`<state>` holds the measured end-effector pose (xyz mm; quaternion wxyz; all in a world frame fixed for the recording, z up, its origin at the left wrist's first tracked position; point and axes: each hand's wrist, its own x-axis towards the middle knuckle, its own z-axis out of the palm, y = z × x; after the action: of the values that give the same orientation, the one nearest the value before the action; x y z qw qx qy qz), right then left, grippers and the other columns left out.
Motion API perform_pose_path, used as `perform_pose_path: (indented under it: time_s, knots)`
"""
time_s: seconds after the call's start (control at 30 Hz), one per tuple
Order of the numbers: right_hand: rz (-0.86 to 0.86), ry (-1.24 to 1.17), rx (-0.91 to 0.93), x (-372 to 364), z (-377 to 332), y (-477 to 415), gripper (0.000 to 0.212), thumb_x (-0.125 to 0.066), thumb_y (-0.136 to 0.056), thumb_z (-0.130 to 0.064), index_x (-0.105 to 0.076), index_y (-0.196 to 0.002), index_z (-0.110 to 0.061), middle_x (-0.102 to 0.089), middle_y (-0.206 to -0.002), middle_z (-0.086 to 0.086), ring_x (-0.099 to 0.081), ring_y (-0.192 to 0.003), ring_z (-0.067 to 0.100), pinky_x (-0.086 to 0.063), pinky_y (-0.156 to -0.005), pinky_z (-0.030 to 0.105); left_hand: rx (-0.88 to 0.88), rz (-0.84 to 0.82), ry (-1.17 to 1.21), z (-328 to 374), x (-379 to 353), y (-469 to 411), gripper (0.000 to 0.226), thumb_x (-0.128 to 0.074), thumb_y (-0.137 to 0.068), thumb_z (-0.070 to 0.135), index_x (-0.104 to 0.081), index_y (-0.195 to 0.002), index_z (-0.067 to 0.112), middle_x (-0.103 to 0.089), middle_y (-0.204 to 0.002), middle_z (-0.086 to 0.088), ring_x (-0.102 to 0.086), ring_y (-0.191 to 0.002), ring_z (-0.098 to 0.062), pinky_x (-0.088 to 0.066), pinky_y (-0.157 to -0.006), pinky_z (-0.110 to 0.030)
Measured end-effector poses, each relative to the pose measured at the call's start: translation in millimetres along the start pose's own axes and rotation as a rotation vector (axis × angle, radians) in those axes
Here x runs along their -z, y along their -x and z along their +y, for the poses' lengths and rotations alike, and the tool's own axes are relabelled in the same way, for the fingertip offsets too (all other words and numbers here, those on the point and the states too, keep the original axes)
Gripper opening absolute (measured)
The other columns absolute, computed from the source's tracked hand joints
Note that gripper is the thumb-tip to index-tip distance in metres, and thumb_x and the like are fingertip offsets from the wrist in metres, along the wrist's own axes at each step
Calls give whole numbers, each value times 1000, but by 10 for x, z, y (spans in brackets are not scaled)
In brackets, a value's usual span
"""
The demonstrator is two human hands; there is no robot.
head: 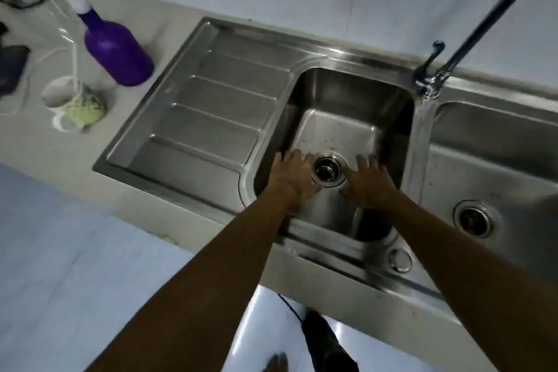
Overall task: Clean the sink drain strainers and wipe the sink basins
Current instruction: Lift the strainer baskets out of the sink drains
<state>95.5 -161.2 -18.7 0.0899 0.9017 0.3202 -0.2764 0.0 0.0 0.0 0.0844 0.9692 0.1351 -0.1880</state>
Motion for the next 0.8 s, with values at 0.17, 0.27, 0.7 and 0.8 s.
perform_pose_path:
  time_s: [0.17, 0.27, 0.7, 0.8]
  knots:
    - [-42, 68, 9, -337, -35, -653, 69, -56, -96, -53, -29, -157, -34, 8, -167, 24, 8, -151, 51, -7, -122, 60, 20, -37, -30, -9, -458, -624, 79, -66, -83, 61, -43, -144, 17, -48, -146, -15, -43, -136, -34, -28, -113, -45]
    - [-88, 125, 22, -450, 9, -922, 69, -48, -94, -65, -29, -156, -41, 18, -166, 23, 14, -150, 52, -4, -122, 61, 31, -57, -25, -14, -646, -859, 83, -71, -81, 59, -42, -146, 16, -46, -148, -16, -41, -137, -35, -26, -115, -47]
    - [163, 137, 152, -340, -52, -865, 38, -57, -96, -38, -69, -127, -20, -45, -148, 6, -35, -136, 40, -25, -115, 49, 75, -74, 65, 67, -663, -1007, 76, -76, -80, 57, -50, -140, 17, -48, -141, -13, -45, -133, -33, -25, -116, -50]
    - [187, 90, 137, -318, -37, -813, 37, -60, -93, -39, -69, -126, -23, -46, -149, 3, -38, -135, 37, -27, -114, 47, 82, -65, 103, 92, -623, -980, 69, -71, -84, 54, -50, -140, 19, -51, -140, -12, -46, -133, -32, -24, -116, -51]
